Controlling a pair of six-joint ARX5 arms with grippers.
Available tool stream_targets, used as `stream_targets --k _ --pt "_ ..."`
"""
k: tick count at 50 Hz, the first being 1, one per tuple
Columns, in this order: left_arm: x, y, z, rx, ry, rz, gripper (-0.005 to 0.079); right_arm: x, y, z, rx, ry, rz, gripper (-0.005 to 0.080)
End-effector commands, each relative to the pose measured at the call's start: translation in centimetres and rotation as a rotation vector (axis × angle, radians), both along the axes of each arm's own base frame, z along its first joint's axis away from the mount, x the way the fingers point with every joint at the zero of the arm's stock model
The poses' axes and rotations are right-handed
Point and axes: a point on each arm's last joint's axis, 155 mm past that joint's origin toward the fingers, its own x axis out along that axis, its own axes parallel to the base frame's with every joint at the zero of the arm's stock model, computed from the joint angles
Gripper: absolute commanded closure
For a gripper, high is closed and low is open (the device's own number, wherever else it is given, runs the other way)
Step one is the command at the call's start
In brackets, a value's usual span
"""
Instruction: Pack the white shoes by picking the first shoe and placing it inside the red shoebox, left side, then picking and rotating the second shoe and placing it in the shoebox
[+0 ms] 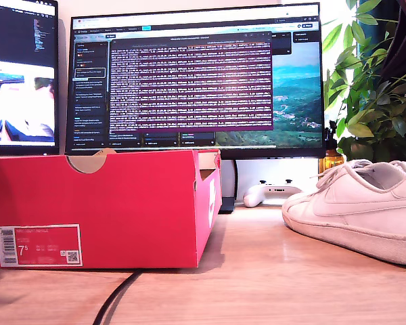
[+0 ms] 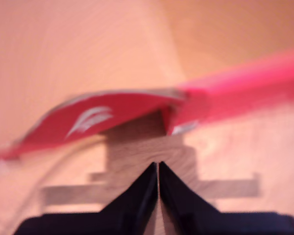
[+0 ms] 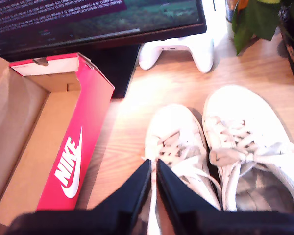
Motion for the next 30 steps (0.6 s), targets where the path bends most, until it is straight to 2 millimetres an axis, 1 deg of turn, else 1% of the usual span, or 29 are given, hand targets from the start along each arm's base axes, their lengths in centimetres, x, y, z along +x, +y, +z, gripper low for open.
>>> stream_targets --k 1,2,3,6,9,10,15,21,30 --pt "0.6 -0.2 0.3 -0.087 0.009 0.111 0.0761 0.3 0.2 1.0 -0.016 -0.036 0.016 0.0765" --pt "0.8 -0.3 0.4 -0.088 0.005 0.111 0.0761 0.4 0.2 1.0 -0.019 -0.039 0.017 0.0765" --pt "0.9 -0.3 0.4 -0.119 0.013 0.151 0.0761 0.4 0.2 1.1 -0.020 -0.042 0.016 0.0765" --pt "1.3 -0.5 0.3 -0.159 0.022 0.200 0.0761 0.5 0.2 1.3 -0.020 -0.051 0.015 0.0765" --pt "1.4 -0.5 0.0 -0.160 0.032 0.207 0.0761 0.6 0.1 1.4 -0.020 -0.058 0.015 0.0765" --pt "1.5 -0.5 -0.1 -0.178 0.042 0.234 0.0761 0.6 0.2 1.4 -0.019 -0.058 0.015 0.0765" --pt "1.7 -0.6 -0.6 -0.203 0.062 0.268 0.0761 0.4 0.2 1.0 -0.020 -0.037 0.015 0.0765" --pt "2.0 -1.4 -0.6 -0.221 0.061 0.254 0.0761 -0.3 0.4 -0.7 -0.023 0.038 0.023 0.0765" --pt "2.8 -1.8 0.1 -0.245 0.021 0.250 0.0761 -1.5 1.3 -4.3 -0.032 0.196 0.054 0.0744"
